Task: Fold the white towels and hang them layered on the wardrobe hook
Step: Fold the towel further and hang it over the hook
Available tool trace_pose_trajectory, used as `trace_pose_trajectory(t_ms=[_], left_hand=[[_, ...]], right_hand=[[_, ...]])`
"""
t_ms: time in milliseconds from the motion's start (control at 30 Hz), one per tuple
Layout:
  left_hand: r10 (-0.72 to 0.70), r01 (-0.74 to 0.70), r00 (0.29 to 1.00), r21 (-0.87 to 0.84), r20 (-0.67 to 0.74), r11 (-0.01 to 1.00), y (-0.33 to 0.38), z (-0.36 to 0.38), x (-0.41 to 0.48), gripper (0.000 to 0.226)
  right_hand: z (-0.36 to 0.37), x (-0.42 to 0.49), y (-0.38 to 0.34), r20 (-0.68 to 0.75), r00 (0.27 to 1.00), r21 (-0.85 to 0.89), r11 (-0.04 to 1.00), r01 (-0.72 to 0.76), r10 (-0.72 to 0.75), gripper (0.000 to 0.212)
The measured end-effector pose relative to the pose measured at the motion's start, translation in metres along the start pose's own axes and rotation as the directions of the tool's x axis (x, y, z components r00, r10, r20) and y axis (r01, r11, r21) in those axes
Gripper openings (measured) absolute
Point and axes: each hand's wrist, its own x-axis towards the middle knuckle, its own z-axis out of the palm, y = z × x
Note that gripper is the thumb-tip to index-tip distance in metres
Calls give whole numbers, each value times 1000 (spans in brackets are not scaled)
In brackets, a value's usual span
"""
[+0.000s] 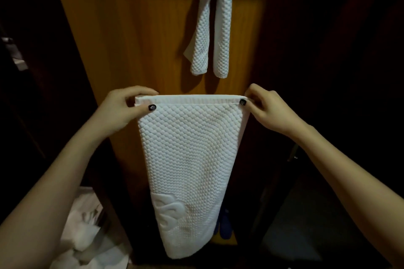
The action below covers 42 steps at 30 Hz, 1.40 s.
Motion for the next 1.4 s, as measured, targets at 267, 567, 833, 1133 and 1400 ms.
trace_pose_trajectory(t_ms=[267,567,833,1133,1400], left_hand=[[-204,2,966,778,162,628,5,56,-15,82],[-120,-6,975,561,188,828,27,134,-9,29],[-183,63,941,380,286,923,21,157,-6,25],[26,-142,931,297,364,944,18,151,-3,17],[10,-118,950,328,313,937,24,127,4,31]], right_hand=[[33,-6,-27,135,985,49,994,101,-107,14],[19,-27,-20,212,975,-76,994,79,-61,15],[0,-50,-6,251,968,-126,992,15,18,11],[-10,-64,-6,197,980,-19,999,-35,38,19],[-4,-77,-29,197,980,75,997,15,-29,19]])
